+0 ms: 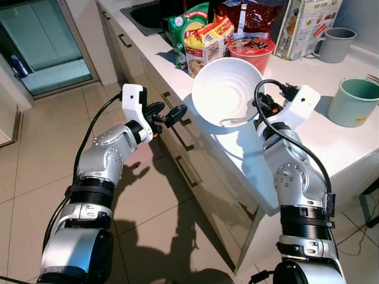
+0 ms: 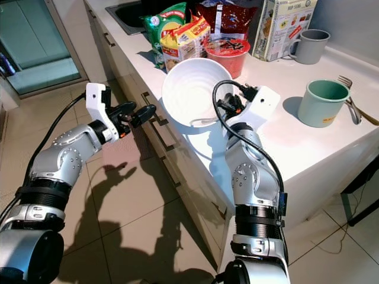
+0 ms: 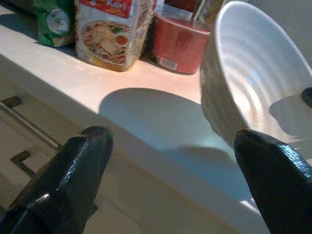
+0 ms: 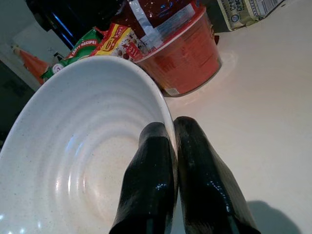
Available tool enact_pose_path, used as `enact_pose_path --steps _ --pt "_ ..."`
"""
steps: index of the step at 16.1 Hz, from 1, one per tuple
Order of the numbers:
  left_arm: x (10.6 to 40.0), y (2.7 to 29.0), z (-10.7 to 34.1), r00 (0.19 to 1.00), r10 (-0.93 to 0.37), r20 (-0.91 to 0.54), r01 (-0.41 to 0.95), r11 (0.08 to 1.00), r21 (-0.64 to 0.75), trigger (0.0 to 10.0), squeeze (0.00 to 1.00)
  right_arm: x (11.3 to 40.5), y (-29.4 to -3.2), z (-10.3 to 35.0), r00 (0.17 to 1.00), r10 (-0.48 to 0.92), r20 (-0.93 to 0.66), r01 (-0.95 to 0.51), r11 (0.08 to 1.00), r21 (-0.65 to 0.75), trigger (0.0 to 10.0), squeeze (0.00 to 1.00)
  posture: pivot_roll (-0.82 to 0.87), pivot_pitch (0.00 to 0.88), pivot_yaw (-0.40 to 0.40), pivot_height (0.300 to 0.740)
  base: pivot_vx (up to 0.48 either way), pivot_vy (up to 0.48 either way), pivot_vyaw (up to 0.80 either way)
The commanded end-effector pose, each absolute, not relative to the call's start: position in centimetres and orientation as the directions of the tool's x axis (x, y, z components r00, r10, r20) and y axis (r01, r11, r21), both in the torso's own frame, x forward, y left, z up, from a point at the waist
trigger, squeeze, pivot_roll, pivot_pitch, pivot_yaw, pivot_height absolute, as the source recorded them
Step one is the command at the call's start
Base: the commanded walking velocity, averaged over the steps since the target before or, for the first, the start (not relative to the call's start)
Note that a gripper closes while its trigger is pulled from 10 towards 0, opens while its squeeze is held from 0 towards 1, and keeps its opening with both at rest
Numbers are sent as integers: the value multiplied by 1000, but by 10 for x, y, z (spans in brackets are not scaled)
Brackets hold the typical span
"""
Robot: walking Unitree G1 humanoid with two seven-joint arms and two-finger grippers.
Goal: Setting the table
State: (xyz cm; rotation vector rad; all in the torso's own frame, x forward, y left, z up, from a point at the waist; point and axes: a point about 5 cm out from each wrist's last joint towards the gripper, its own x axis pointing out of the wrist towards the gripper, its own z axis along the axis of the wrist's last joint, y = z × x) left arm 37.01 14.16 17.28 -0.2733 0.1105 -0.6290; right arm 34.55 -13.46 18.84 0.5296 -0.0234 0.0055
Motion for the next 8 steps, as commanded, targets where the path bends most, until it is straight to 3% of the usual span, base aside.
enact_pose_path --steps 1,8 --pt "369 138 173 796 -605 -15 580 768 -271 10000 0 346 -127 193 999 31 44 -49 863 502 0 0 2 0 109 740 0 0 0" --pt "368 120 183 776 -630 39 603 722 -339 10000 0 345 -127 196 998 29 52 -52 864 502 0 0 -4 0 111 740 0 0 0"
